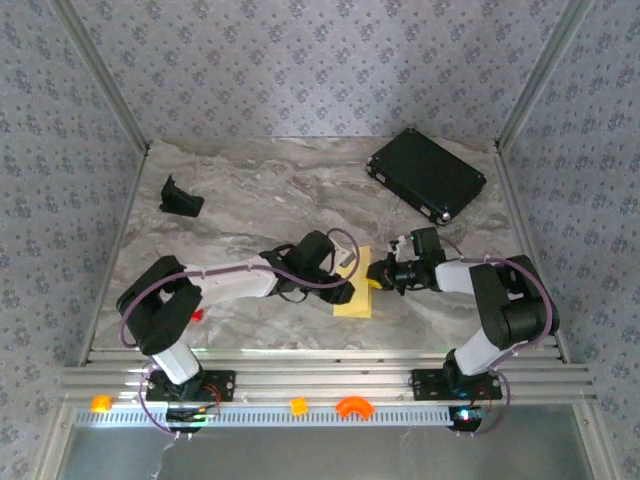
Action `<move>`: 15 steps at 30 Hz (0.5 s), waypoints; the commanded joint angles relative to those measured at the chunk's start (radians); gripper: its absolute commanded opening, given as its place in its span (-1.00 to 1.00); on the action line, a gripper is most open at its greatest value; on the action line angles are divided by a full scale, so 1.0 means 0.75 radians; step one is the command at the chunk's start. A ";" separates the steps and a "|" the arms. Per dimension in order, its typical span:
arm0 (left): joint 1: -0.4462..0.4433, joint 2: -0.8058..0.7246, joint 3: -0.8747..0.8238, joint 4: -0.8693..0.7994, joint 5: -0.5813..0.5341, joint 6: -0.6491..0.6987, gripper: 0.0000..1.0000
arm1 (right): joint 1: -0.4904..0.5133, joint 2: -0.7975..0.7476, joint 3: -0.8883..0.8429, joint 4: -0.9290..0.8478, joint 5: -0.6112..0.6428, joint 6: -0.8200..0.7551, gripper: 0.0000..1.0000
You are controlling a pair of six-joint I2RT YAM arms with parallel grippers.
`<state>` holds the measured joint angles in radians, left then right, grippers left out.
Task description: Fold a paper plane with a square sheet of paper (pick it up from the middle)
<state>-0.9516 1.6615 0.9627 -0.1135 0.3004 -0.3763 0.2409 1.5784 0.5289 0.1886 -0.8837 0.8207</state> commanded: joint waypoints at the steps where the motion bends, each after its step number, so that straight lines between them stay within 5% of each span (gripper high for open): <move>1: -0.064 -0.025 0.082 -0.091 -0.168 0.125 -0.10 | 0.006 0.023 0.025 -0.047 -0.027 -0.025 -0.87; 15: -0.513 0.041 0.117 -0.154 -0.935 0.413 0.40 | 0.005 0.017 0.039 -0.091 -0.005 -0.008 -0.89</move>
<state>-1.3052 1.6657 0.9993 -0.1997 -0.2272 -0.1291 0.2409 1.5787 0.5423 0.1501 -0.8833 0.8204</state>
